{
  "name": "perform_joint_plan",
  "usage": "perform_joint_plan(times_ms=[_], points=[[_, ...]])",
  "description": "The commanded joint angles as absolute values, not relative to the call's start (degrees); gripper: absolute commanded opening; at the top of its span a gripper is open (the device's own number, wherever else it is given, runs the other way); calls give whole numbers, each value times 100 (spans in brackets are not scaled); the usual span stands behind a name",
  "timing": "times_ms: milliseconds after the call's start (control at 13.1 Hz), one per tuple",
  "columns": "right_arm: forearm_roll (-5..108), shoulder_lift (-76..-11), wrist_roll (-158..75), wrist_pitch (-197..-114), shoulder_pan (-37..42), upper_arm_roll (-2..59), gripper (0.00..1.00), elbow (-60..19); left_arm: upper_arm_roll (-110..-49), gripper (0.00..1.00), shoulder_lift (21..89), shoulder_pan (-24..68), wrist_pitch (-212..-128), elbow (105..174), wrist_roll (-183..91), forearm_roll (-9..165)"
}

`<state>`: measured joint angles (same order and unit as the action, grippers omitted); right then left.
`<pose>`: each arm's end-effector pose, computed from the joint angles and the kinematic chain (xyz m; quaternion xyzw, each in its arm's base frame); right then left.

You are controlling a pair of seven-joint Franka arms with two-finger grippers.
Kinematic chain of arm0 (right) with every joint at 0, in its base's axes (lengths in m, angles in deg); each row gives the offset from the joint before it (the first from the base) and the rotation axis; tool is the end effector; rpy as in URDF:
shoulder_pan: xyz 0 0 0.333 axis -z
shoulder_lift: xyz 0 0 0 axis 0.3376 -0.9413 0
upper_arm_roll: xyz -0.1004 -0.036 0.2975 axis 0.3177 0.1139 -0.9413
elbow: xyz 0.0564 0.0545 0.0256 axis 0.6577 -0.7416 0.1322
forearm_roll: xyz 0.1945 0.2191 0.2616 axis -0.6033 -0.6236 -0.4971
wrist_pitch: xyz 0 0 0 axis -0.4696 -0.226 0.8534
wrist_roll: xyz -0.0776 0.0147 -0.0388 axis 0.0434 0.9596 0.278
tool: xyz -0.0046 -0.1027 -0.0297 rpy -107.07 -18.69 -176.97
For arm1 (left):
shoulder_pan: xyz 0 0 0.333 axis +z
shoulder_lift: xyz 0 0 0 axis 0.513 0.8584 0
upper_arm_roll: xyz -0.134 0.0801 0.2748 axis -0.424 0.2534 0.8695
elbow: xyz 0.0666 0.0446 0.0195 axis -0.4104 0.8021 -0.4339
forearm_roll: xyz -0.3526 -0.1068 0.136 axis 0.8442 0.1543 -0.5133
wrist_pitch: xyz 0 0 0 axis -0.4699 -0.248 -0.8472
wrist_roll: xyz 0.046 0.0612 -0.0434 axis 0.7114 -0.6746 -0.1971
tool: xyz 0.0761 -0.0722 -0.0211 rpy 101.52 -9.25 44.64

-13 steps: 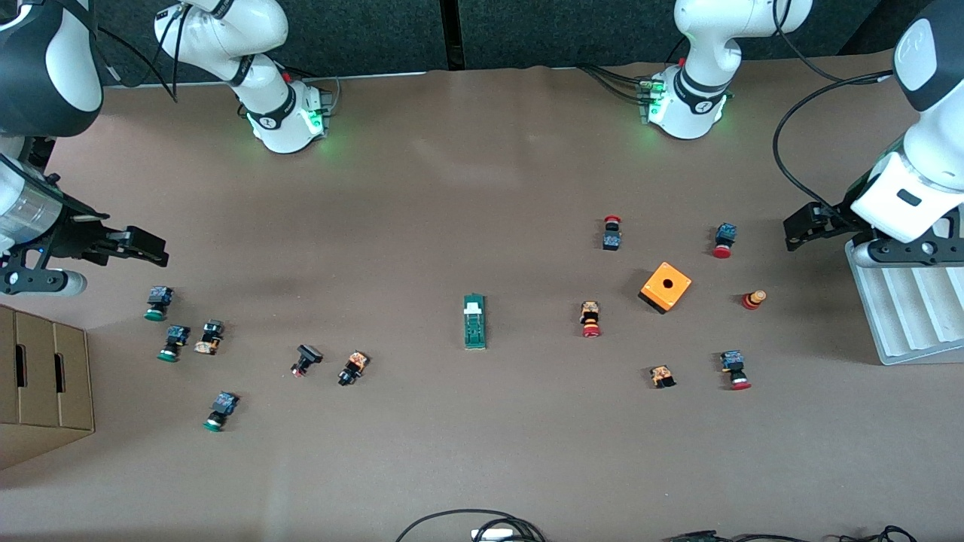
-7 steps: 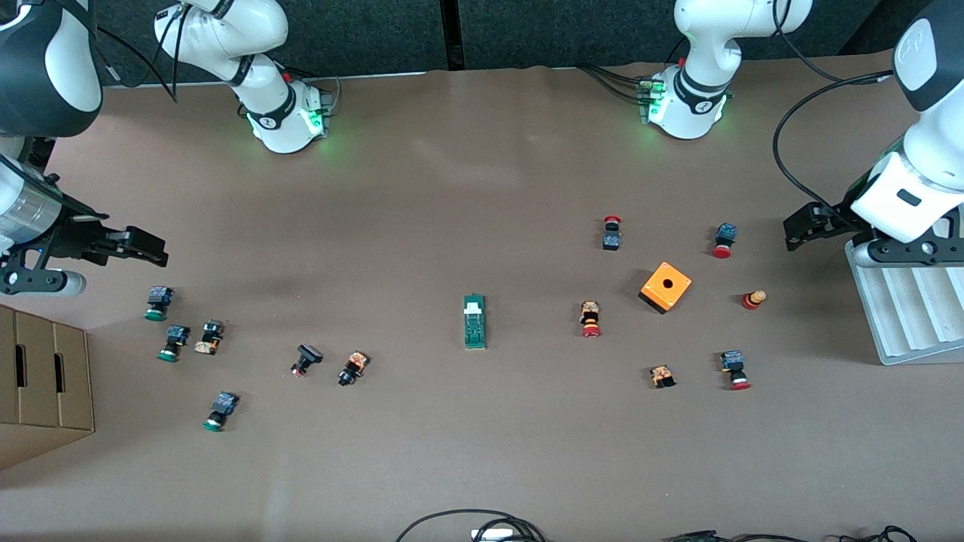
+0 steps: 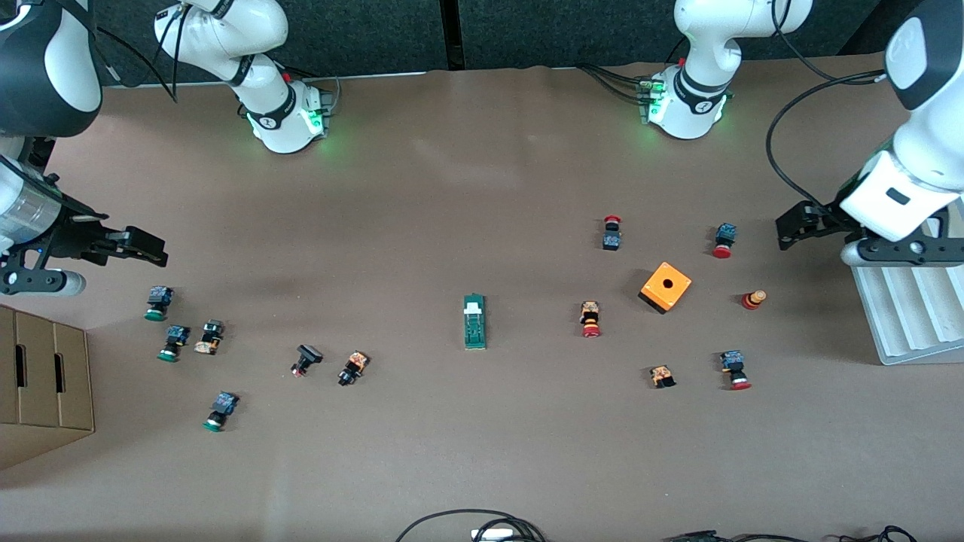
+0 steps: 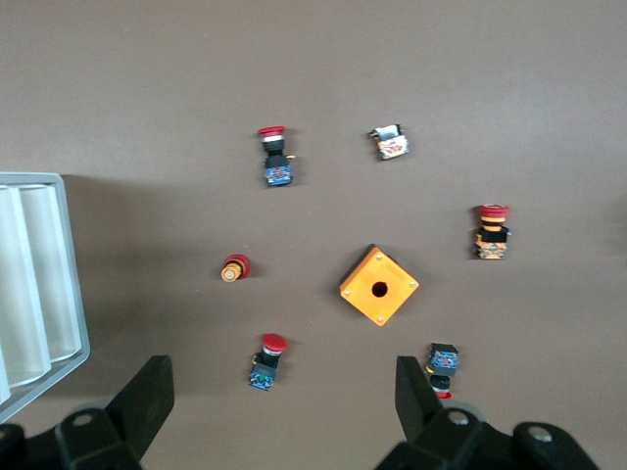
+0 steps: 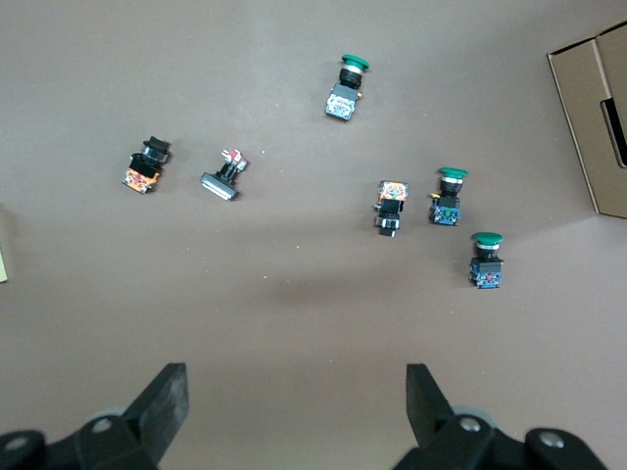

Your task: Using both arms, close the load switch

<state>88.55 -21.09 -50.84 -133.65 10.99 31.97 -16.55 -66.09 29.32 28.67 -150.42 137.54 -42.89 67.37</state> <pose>0.5633 -0.0011 0.5774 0.9990 -0.0366 -0.0234 0.0042 0.5564 -0.0644 0.5762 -0.9994 0.0330 -0.0005 0.0126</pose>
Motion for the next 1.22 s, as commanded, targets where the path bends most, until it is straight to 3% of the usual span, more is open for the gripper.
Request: perform_joint_plan(times_ms=[0,152,533,1143], points=[[9030,-2139,-5059,-13266,1076,3211,100,-1554,-6979,100,2995,2840,-15024,13667,-4369,6792],[9030,-2139,-5076,-13266,1076,3211,100,-1554,-7050,100,3083,2832,-15050,13571,-4387,6985],[9039,-2139,-5068,-13275,1103,3220,100,-1554,-7874,100,3329,2831,-15164,13324,-5886,6986],[9004,-2148,-5077,-13292,1068,3211,100,-1554,-8878,100,3803,2412,-16096,13342,-8065,6277]])
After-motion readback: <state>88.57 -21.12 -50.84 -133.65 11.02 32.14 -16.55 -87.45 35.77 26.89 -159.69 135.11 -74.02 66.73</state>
